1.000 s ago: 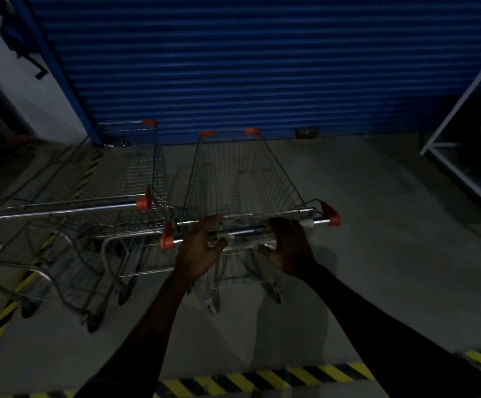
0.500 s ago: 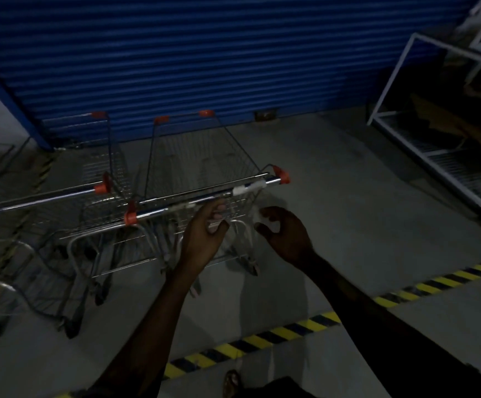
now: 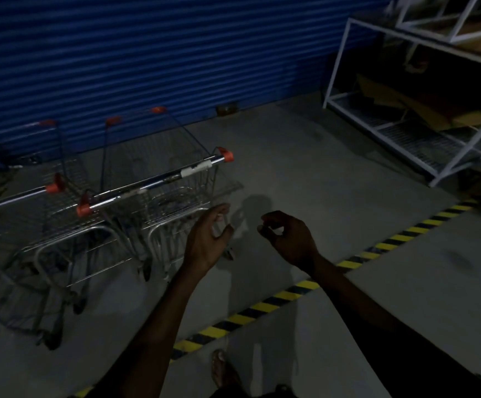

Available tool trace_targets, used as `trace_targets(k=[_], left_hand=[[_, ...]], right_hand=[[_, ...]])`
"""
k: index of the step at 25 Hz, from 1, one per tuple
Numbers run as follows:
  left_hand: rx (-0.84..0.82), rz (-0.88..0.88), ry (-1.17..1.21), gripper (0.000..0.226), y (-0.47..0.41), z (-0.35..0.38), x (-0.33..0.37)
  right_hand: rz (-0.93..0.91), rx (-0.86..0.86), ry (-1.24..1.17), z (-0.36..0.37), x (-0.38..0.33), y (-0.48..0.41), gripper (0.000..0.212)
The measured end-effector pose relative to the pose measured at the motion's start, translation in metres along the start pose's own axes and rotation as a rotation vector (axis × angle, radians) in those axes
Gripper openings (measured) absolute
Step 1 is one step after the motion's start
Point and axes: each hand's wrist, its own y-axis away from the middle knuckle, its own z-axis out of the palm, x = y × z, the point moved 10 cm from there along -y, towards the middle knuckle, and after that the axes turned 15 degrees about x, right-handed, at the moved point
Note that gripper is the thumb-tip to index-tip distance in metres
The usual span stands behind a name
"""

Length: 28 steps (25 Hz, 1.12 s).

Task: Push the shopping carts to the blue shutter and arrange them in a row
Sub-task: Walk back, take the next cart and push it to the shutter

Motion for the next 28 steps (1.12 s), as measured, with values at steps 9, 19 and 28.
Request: trace_targets(k=[9, 19, 28], left_hand=[[-0.054, 0.03, 0.103, 0.044, 0.047, -0.017, 0.011], [0.103, -0.025, -0.041, 0.045, 0.103, -0.175, -0.037], [0.416, -0.199, -0.193, 0.041, 0.178, -0.305, -0.057]], right_hand=[[0.031, 0.01, 0.039, -0.018, -0.016, 0.059, 0.039], [-0.051, -0.077, -0.153, 0.078, -0.137, 0.115, 0.027], [-0.192, -0.376, -0.286, 0.168, -0.226, 0.157, 0.023]])
